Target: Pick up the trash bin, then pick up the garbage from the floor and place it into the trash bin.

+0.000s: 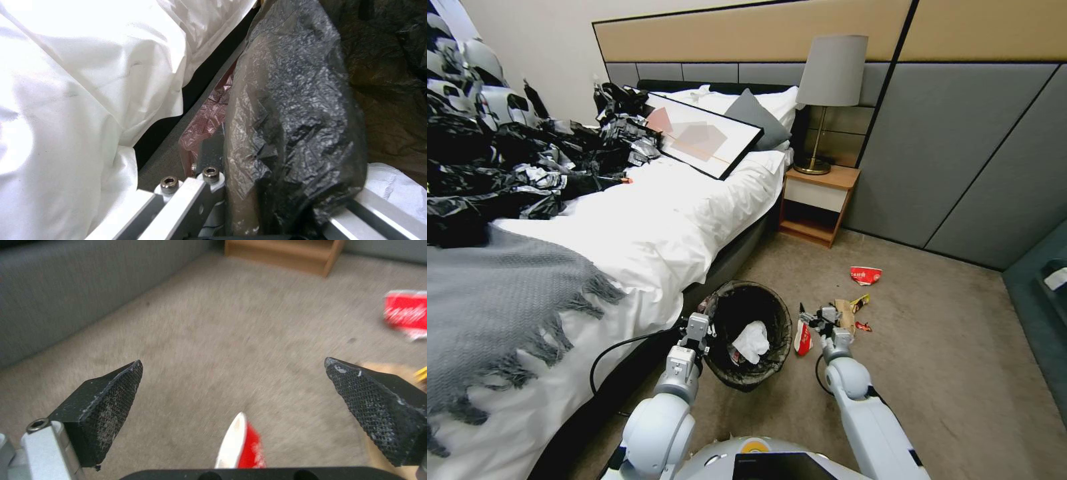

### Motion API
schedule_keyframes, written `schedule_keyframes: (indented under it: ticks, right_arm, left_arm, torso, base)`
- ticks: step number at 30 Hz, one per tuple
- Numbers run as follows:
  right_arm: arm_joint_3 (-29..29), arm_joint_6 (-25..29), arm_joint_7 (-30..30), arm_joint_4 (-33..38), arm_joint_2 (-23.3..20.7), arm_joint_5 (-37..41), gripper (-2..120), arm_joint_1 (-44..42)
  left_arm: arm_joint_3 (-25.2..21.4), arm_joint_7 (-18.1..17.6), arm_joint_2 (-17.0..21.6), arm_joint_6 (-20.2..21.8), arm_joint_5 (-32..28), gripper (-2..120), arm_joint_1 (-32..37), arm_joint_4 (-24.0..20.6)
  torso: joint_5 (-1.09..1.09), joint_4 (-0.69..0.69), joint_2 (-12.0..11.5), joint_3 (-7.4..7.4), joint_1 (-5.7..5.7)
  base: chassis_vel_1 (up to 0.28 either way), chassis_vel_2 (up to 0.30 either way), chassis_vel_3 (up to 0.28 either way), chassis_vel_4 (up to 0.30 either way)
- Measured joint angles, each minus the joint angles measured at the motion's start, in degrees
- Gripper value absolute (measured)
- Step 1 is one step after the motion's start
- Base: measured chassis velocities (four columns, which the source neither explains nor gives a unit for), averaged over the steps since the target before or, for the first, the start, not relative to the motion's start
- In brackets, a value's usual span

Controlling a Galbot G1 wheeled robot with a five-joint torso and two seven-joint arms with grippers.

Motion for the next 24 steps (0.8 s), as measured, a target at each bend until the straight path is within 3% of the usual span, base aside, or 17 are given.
schedule_keyframes:
  ticks: [24]
  right_arm:
    - [0.48, 5.53, -1.13, -20.57, 3.74, -4.10, 100, 6.62]
  left_arm:
    - [0.77, 0.06, -0.38, -0.23, 0.76, 1, 0.17, 0.24]
  torso:
    - [0.01, -0.01, 0.00, -0.01, 0.00]
  base:
    - [0.000, 0.000, 0.000, 0.000]
